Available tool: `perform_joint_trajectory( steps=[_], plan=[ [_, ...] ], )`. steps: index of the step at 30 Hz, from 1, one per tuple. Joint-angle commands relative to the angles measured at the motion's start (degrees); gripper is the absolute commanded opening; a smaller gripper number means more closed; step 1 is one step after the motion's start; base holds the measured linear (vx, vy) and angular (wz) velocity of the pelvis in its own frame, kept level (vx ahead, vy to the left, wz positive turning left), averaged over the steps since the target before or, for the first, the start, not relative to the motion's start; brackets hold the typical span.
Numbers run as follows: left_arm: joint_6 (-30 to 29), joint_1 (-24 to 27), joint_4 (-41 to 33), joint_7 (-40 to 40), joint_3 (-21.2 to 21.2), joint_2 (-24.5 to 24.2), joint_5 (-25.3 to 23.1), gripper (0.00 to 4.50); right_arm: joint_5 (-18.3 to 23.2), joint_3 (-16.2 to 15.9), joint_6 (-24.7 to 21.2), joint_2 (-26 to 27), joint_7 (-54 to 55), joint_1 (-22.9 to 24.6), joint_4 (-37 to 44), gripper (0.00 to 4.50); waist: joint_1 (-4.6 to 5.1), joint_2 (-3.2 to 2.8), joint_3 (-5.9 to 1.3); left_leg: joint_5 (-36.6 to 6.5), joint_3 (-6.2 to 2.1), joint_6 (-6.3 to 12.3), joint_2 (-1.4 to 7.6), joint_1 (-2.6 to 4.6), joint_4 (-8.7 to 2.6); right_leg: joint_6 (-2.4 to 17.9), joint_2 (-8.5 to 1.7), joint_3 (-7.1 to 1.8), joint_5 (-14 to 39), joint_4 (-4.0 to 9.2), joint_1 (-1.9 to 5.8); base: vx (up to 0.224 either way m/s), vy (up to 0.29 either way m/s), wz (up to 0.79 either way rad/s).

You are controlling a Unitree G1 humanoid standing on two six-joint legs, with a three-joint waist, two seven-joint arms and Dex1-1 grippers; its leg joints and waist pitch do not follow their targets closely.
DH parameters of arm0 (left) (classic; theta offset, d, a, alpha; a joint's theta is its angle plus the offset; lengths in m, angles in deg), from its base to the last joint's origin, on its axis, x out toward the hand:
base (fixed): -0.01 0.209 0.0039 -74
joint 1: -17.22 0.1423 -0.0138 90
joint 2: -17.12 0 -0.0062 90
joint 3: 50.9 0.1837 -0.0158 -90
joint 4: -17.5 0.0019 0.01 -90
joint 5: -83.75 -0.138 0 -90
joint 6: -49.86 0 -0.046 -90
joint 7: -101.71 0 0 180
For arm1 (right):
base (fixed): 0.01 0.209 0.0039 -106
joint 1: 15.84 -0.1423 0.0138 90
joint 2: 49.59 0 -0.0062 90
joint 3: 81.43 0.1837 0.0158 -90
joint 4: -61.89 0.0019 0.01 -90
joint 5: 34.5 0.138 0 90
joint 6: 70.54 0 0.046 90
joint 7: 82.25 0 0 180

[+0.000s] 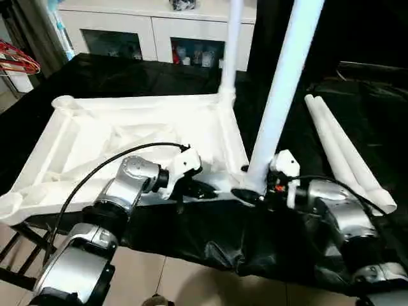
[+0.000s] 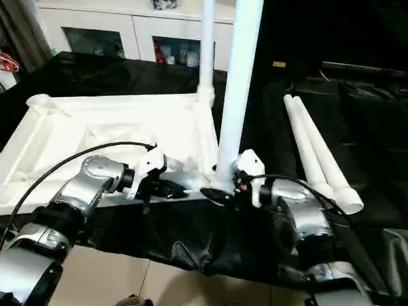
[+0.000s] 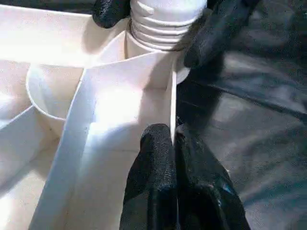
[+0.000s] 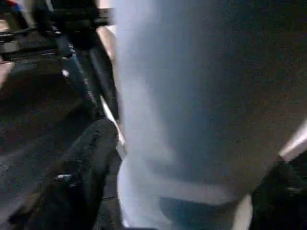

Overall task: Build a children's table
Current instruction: Rotate leg to tighten

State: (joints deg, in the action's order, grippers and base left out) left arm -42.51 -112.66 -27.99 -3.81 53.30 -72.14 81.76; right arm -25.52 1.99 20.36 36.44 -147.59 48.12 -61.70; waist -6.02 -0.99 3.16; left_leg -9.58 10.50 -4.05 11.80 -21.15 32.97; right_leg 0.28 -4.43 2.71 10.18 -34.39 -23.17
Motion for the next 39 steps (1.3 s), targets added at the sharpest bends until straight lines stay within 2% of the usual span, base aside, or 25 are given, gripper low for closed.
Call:
perform_joint_trajectory(
  steps=[1,4,6,8,12,13,14,15,16,18,19,20,21,22,23,24,27,29,32,33,36,39],
  plan=[
    [1.0,-0.3,-2.1,1.1,-0.1,0.5,2.4,0.0,1.6,-2.9,-2.2,0.2,-5.2,1.6,4.1,3.24,-0.1,0.52,-3.87,-12.6,-0.07,4.02,1.39,0.63,-3.45,14.6,-3.15,-1.82,9.3,3.77,3.05,0.0,0.0,0.0],
    [1.0,-0.2,-2.1,2.3,-0.3,0.2,2.5,0.0,2.4,-3.8,-4.0,-0.5,-7.0,2.5,6.2,2.96,-0.37,0.57,-4.0,-11.5,-0.06,4.39,1.48,0.65,-3.35,14.8,-3.2,-1.81,7.8,3.55,2.96,0.0,0.0,0.0],
    [1.0,-0.1,-2.1,2.4,-0.3,0.1,2.5,0.0,2.4,-3.9,-4.1,-0.6,-7.1,2.7,6.4,2.96,-0.4,0.56,-3.94,-11.9,-0.07,4.17,1.51,0.62,-3.41,14.8,-3.29,-1.79,8.4,3.62,2.92,0.0,0.0,0.0],
    [1.1,-0.1,-1.8,2.4,-0.4,0.2,2.5,0.0,2.2,-4.0,-4.1,-0.4,-6.9,3.0,6.9,2.77,-0.37,0.7,-3.89,-12.4,-0.07,3.59,1.42,0.61,-3.44,14.3,-3.34,-1.79,10.4,3.77,2.91,0.0,0.0,0.0],
    [1.4,-0.6,-0.4,-2.1,-1.0,1.8,1.5,0.0,1.4,-4.1,-4.8,1.3,-3.8,4.2,7.3,2.71,-0.49,0.87,-3.87,-11.8,-0.05,3.59,1.4,0.62,-3.42,13.7,-3.33,-1.86,10.4,3.79,2.86,0.0,0.0,0.0],
    [1.4,-1.0,0.3,-4.5,-1.1,2.6,0.9,0.0,0.3,-3.8,-4.3,2.4,-0.5,4.0,6.3,2.71,-0.48,0.82,-3.86,-11.8,-0.08,3.54,1.41,0.61,-3.46,13.6,-3.36,-1.85,10.7,3.8,2.86,0.0,0.0,0.0],
    [1.1,-1.4,0.9,-6.7,-1.3,3.4,0.4,0.0,-1.0,-3.3,-3.6,3.7,3.7,3.6,4.7,2.71,-0.25,0.96,-3.66,-12.6,-0.13,2.8,1.33,0.56,-3.62,13.0,-3.45,-1.87,13.0,4.01,2.65,0.0,0.0,0.0],
    [0.6,-1.8,1.4,-8.7,-1.5,4.1,-0.1,0.0,-2.4,-2.8,-2.8,4.9,7.9,3.1,3.1,2.71,-0.11,0.85,-3.62,-13.3,-0.17,2.28,1.27,0.66,-3.7,12.6,-3.5,-1.87,14.6,4.21,2.54,0.0,0.0,0.0],
    [0.3,-2.3,1.9,-10.9,-1.9,5.1,-0.2,0.0,-2.9,-1.7,-3.7,6.3,12.0,2.1,1.1,2.7,0.14,1.01,-3.49,-14.9,-0.26,1.38,1.17,0.87,-3.9,11.7,-3.57,-1.83,18.2,4.67,2.47,0.0,0.0,0.0],
    [0.0,-3.0,2.6,-14.1,-2.5,6.6,-0.3,0.0,-3.7,-0.2,-4.1,8.3,18.4,0.8,-2.0,2.7,0.37,0.99,-3.48,-16.0,-0.4,0.64,1.12,1.01,-3.99,11.0,-3.64,-1.83,20.7,4.84,2.41,0.0,0.0,0.0],
    [-0.1,-3.4,2.9,-15.6,-2.6,7.2,-0.6,0.0,-4.3,0.3,-3.6,9.1,21.6,0.1,-3.5,2.7,0.93,0.96,-3.47,-16.8,-0.48,-0.03,1.09,1.03,-4.05,10.3,-3.56,-1.88,22.1,5.01,2.25,0.0,0.0,0.0],
    [-0.1,-3.4,2.9,-15.6,-2.6,7.2,-0.6,0.0,-4.3,0.3,-3.6,9.1,21.6,0.1,-3.5,2.7,1.03,1.01,-3.46,-16.9,-0.52,0.0,1.04,1.06,-4.07,10.2,-3.55,-1.85,22.1,5.07,2.29,0.0,0.0,0.0],
    [-0.1,-3.9,3.4,-17.7,-2.7,8.1,-0.9,0.0,-5.0,1.1,-3.0,10.2,25.7,-0.8,-5.5,2.7,1.13,0.96,-3.46,-16.9,-0.46,0.35,1.06,0.97,-4.0,10.1,-3.54,-1.94,21.5,5.1,2.25,0.0,0.0,0.0],
    [-0.7,-5.2,4.7,-23.1,-3.1,10.6,-1.6,0.0,-5.2,3.4,-3.5,13.3,35.8,-3.2,-9.6,2.7,1.27,0.78,-3.46,-16.9,-0.45,0.32,0.98,0.99,-4.01,10.1,-3.5,-2.0,21.3,5.11,2.15,0.0,0.0,0.0],
    [-1.0,-5.7,5.1,-24.5,-3.1,11.5,-1.8,0.0,-5.0,4.2,-3.9,14.4,38.9,-4.0,-10.8,2.7,1.59,0.72,-3.5,-16.6,-0.48,-0.32,0.89,0.92,-4.11,10.0,-3.39,-1.97,21.2,5.02,2.16,0.0,0.0,0.0],
    [-1.2,-6.0,5.3,-26.1,-3.1,12.4,-2.1,0.0,-4.9,4.6,-4.2,15.5,41.1,-4.7,-11.9,2.7,1.51,0.68,-3.68,-16.0,-0.5,-0.48,0.92,1.01,-4.03,10.2,-3.38,-1.93,20.0,4.95,2.28,0.0,0.0,0.0],
    [-1.0,-6.3,5.2,-27.5,-2.4,13.9,-2.6,0.0,-4.9,5.1,-3.0,17.8,42.6,-5.6,-12.8,2.7,1.41,0.79,-3.68,-15.5,-0.31,0.63,0.81,0.79,-3.84,10.8,-3.3,-2.0,16.9,4.82,2.43,0.0,0.0,0.0],
    [-0.8,-6.2,4.9,-26.8,-2.2,14.2,-2.6,0.0,-4.0,5.7,-2.6,18.6,40.5,-5.6,-12.7,3.26,1.2,0.76,-3.81,-14.4,-0.29,1.43,0.77,0.66,-3.79,10.8,-3.34,-1.98,15.5,4.7,2.6,0.0,0.0,0.0],
    [-0.2,-5.7,4.6,-25.1,-1.9,13.8,-2.5,0.0,-3.4,5.4,-2.6,18.4,38.1,-5.6,-12.3,3.46,1.15,0.64,-3.95,-13.0,-0.3,2.29,0.84,0.5,-3.71,11.6,-3.25,-1.93,12.1,4.31,2.82,0.0,0.0,0.0],
    [-0.1,-5.7,4.5,-24.9,-1.8,13.7,-2.5,0.0,-3.4,5.3,-2.6,18.2,37.7,-5.6,-12.1,3.76,1.21,0.59,-3.91,-13.1,-0.29,2.4,0.88,0.54,-3.71,11.9,-3.22,-1.9,11.6,4.3,2.77,0.0,0.0,0.0],
    [0.5,-4.9,3.9,-21.0,-1.6,12.1,-1.9,0.0,-5.1,3.5,0.1,16.2,35.1,-5.7,-12.7,3.89,1.28,0.55,-3.84,-14.8,-0.27,2.05,0.86,0.67,-3.78,12.0,-3.3,-1.86,13.5,4.52,2.73,0.0,0.0,0.0],
    [0.6,-4.0,2.8,-17.6,-1.4,10.5,-1.4,0.0,-4.7,1.9,1.5,13.9,28.7,-4.7,-10.7,3.89,1.26,0.61,-3.83,-14.6,-0.25,2.51,0.93,0.52,-3.74,12.0,-3.35,-1.95,13.0,4.47,2.9,0.0,0.0,0.0]
  ],
)
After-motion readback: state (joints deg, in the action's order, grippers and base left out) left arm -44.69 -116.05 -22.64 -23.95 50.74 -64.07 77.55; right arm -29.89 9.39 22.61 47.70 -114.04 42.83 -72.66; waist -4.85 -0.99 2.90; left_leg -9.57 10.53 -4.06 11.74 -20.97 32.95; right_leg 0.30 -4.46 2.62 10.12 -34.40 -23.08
